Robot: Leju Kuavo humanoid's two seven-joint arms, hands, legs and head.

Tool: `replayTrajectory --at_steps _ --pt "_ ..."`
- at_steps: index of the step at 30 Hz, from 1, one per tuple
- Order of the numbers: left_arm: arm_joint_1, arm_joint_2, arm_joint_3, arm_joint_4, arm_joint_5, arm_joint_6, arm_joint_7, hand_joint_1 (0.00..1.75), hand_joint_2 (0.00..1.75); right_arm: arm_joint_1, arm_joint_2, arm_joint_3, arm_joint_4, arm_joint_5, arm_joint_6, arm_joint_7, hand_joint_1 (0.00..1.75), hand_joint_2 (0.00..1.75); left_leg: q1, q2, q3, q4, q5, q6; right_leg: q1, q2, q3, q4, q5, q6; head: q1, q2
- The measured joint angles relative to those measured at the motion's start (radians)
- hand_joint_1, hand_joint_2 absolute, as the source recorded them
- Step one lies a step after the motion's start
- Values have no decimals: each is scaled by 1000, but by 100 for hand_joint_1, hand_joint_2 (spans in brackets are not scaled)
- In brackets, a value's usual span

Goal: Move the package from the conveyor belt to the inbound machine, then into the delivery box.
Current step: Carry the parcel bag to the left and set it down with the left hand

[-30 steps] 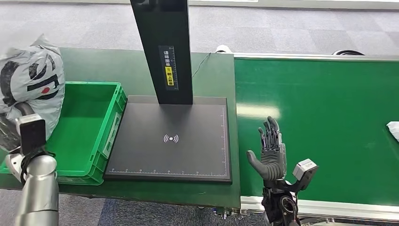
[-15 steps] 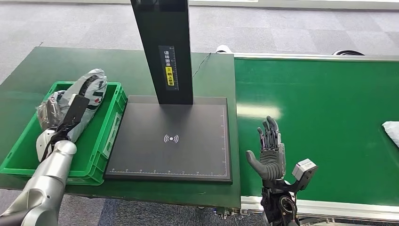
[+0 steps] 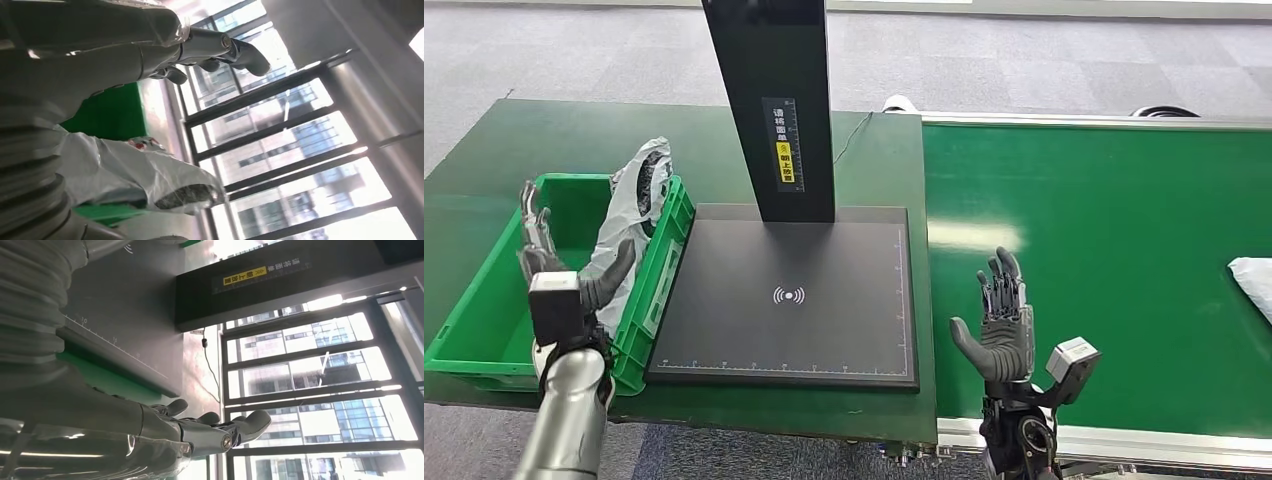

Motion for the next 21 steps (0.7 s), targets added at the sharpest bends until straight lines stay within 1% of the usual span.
replayTrajectory --at_steps 2,5,9,11,14,16,19,21 --pt "73 -26 -22 -122 35 40 -31 0 175 1 0 -1 0 1 -4 2 0 175 0 0 0 0 0 0 0 0 0 0 0 0 0 0" --pt "152 -53 -48 -254 43 87 -57 0 175 2 0 -3 0 2 -7 5 0 175 0 0 0 0 0 0 0 0 0 0 0 0 0 0" --pt "202 -70 -80 -326 8 131 -40 0 175 8 3 -4 -5 8 -13 12 0 175 1 -1 0 0 0 0 1 -1 1 0 0 0 0 0" --pt "213 -74 -95 -335 12 124 -34 0 175 13 6 -4 -10 9 -15 14 0 175 1 -1 1 0 0 0 1 -1 1 0 0 0 0 0" --pt "235 -80 -129 -339 20 69 -30 0 175 23 10 -4 -23 14 -16 18 0 175 1 -1 1 0 0 0 1 -1 1 0 0 0 0 0" --pt "249 -84 -164 -334 18 7 -13 0 175 29 13 -3 -31 31 -24 23 0 175 1 -1 1 0 0 0 0 -1 1 0 0 0 0 0" --pt "255 -96 -221 -284 29 -117 22 0 175 34 16 8 -38 83 -50 33 0 175 0 -1 0 0 0 0 0 -1 1 0 0 0 0 0" --pt "254 -111 -253 -214 55 -203 13 0 175 35 18 22 -39 114 -67 36 0 175 0 -1 0 0 0 0 0 -1 1 0 0 0 0 0"
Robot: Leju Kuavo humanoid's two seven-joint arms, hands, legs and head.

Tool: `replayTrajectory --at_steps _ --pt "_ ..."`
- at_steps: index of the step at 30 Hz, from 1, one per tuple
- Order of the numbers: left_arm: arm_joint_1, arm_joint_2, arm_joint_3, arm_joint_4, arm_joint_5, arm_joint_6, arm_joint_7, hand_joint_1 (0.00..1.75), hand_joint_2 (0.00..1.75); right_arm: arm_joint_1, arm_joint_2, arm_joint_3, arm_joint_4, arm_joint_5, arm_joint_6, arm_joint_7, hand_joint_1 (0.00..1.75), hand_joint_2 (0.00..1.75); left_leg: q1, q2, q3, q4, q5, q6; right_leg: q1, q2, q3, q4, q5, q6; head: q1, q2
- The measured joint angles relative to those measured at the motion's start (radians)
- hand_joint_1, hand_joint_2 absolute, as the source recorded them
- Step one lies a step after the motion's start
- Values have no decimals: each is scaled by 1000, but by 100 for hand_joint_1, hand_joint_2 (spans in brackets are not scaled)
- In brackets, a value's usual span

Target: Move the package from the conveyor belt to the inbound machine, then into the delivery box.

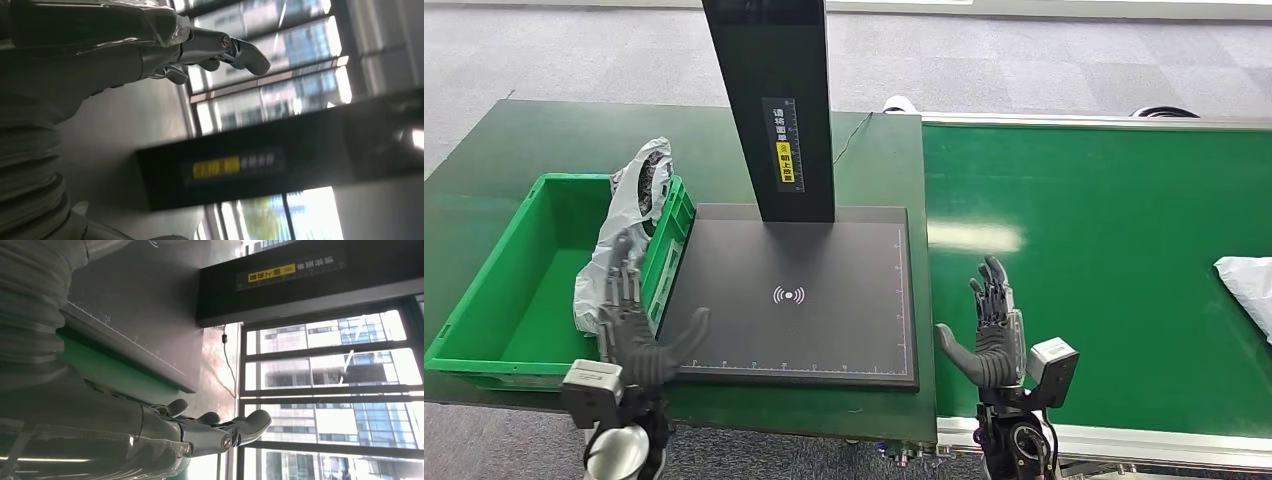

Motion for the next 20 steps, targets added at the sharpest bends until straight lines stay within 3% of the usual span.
replayTrajectory --at_steps 7,20 --pt "13 -51 -41 191 48 -173 -60 0 175 13 2 56 0 82 -47 -2 0 175 1 0 0 0 0 0 1 0 0 0 0 0 0 0" --pt "94 -58 -29 205 14 -198 -64 0 175 71 1 143 -12 160 -114 3 0 175 1 0 0 0 -1 0 1 0 0 0 -1 0 0 0"
